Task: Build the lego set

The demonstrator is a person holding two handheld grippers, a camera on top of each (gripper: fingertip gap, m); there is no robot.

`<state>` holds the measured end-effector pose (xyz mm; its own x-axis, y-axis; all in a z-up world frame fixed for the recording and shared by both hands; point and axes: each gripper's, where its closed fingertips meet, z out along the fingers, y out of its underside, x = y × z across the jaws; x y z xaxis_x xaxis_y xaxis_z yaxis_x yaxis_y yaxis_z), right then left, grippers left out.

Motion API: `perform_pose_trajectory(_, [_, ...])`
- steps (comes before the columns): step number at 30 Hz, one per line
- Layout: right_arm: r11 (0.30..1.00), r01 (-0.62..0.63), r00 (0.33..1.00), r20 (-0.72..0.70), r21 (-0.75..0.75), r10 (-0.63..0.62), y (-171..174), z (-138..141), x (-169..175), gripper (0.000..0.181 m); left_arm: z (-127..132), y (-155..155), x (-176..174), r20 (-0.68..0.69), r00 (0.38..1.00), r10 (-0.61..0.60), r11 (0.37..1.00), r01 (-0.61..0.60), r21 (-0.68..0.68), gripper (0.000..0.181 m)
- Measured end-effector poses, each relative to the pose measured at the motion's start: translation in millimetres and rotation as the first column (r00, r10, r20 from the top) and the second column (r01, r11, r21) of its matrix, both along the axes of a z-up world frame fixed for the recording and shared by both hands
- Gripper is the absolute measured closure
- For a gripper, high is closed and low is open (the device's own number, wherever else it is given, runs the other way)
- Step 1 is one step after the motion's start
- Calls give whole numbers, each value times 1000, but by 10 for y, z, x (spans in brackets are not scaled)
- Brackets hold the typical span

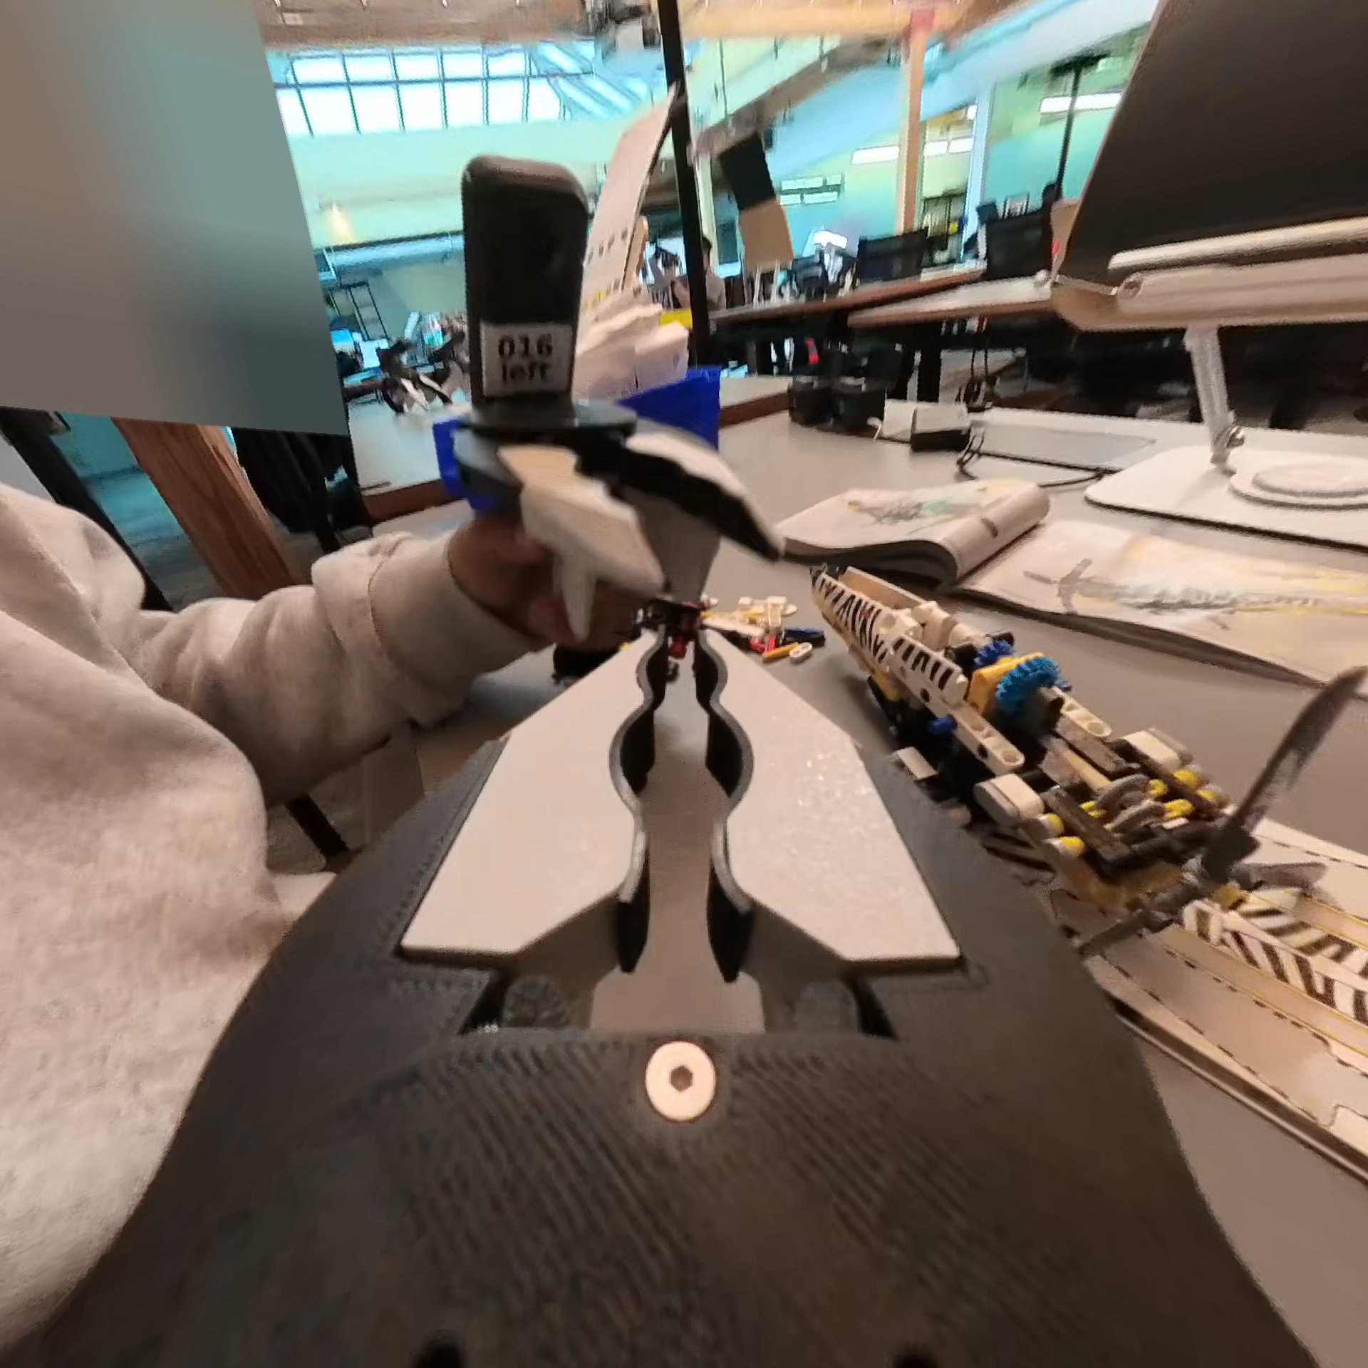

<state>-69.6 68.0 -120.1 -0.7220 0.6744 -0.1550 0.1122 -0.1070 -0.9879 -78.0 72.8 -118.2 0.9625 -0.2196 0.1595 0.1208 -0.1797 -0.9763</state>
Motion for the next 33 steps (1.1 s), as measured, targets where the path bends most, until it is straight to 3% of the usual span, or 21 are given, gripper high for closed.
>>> perform_pose_trajectory(2, [998, 13, 1000, -23, -57, -14, 68, 67, 12, 178, 107, 69, 59, 0, 1000, 23, 996, -23, 82, 157])
perform_pose_trajectory(4, [992, -9, 999, -32, -128, 5, 121, 128, 39, 179, 191, 64, 144, 9, 1000, -16, 990, 14, 142, 147])
perform_pose_trajectory(7, [979, -17, 1000, -25, -205, 12, 208, 176, 36, 179, 153, 93, 203, 39, 997, -59, 992, 54, 118, 144])
perform_pose_trajectory(12, [955, -55, 998, 14, -291, 62, 245, 189, 23, 180, 131, 165, 205, 30, 999, -30, 990, 25, 135, 145])
perform_pose_trajectory(17, [920, -96, 988, 72, -381, 133, 229, 178, 4, 180, 77, 195, 119, -125, 988, 89, 987, -70, 144, 159])
perform_pose_trajectory(23, [868, -122, 962, 159, -482, 224, 170, 126, -34, 181, 67, 188, 98, -286, 944, 167, 978, -121, 171, 164])
perform_pose_trajectory(33, [834, -163, 938, 179, -527, 296, 144, 115, -12, 181, 53, 168, 149, -465, 860, 211, 972, -132, 197, 170])
